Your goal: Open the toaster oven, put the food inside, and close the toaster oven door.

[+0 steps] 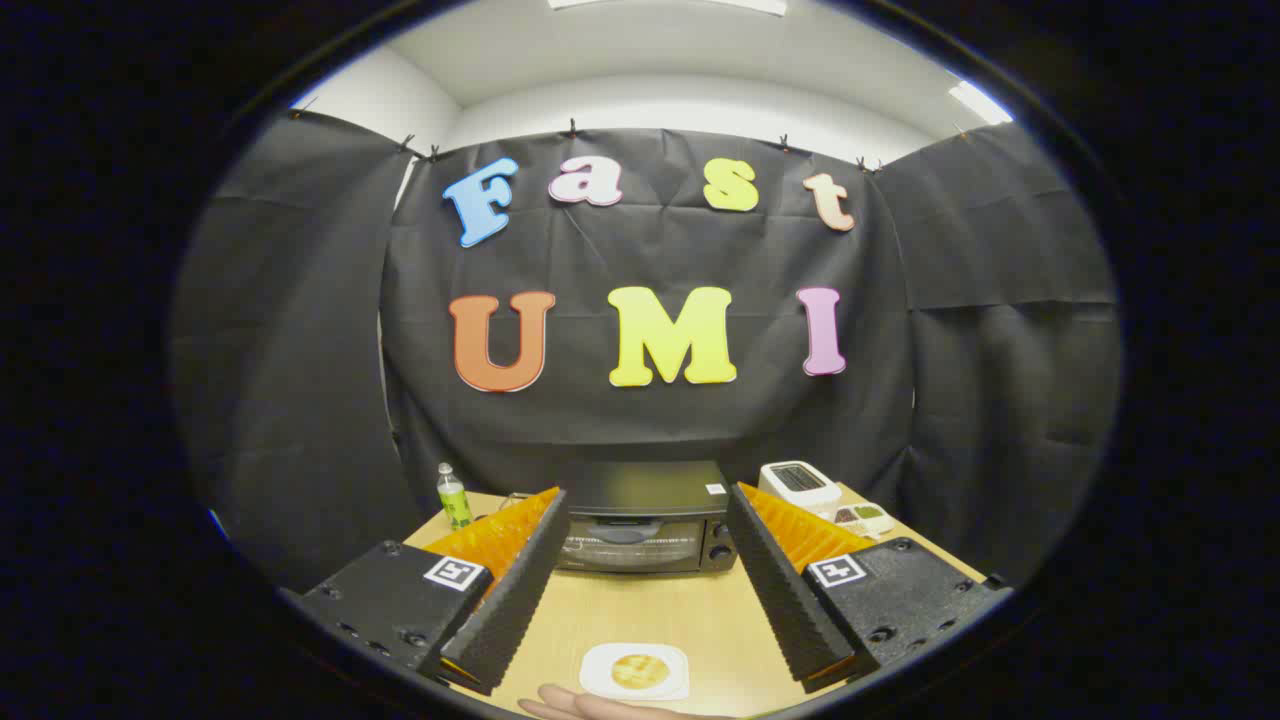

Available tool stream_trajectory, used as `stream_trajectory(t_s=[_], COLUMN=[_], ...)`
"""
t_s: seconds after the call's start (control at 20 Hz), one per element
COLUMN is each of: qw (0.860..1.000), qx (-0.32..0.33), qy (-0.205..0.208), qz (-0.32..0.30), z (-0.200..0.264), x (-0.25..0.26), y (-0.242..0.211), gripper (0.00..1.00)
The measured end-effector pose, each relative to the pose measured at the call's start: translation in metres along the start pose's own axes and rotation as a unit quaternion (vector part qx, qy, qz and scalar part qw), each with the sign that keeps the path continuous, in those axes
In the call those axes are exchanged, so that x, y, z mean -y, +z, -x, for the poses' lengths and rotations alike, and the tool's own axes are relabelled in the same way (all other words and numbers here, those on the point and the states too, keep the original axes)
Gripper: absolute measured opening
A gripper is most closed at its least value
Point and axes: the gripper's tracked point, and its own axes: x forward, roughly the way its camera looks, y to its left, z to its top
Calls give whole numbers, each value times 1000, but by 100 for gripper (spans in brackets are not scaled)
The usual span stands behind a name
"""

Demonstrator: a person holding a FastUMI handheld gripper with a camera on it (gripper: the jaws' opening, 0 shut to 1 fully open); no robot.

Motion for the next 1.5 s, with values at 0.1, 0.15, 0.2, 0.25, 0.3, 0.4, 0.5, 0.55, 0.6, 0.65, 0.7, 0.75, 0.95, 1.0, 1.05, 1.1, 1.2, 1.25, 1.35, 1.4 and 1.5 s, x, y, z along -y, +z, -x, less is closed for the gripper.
stream_trajectory(t_s=[0.1,0.15,0.2,0.25,0.3,0.4,0.5,0.55,0.6,0.65,0.7,0.75,0.95,1.0,1.05,1.1,1.2,1.25,1.35,1.4,1.5], qw=[1000,1000,1000,1000,1000,1000,1000,1000,1000,1000,1000,1000,1000,1000,1000,1000,999,998,997,996,996], qx=[-3,-4,-4,-4,-5,-10,-16,-11,-6,-5,-6,-9,-9,-14,-19,-23,-38,-51,-73,-81,-91], qy=[-1,-3,-4,-6,-8,-6,0,-1,-4,-5,-6,-7,-8,-7,-9,-12,-13,-13,-14,-10,-8], qz=[-5,-4,-2,-1,-2,-4,-12,-12,-9,-7,-6,-5,11,11,11,12,18,22,23,23,23], z=[-2,-3,-4,-6,-7,-9,-9,-9,-11,-14,-17,-22,-56,-67,-77,-87,-112,-123,-142,-152,-175], x=[2,3,4,6,7,6,4,4,7,6,5,6,5,5,8,11,10,9,7,2,-7], y=[-2,-3,-3,-5,-5,-8,-11,-6,-3,-3,-4,-8,-22,-28,-36,-42,-56,-66,-80,-84,-93], gripper=[100,100,100,100,100,100,100,100,100,100,100,100,100,100,100,100,100,100,100,100,100])
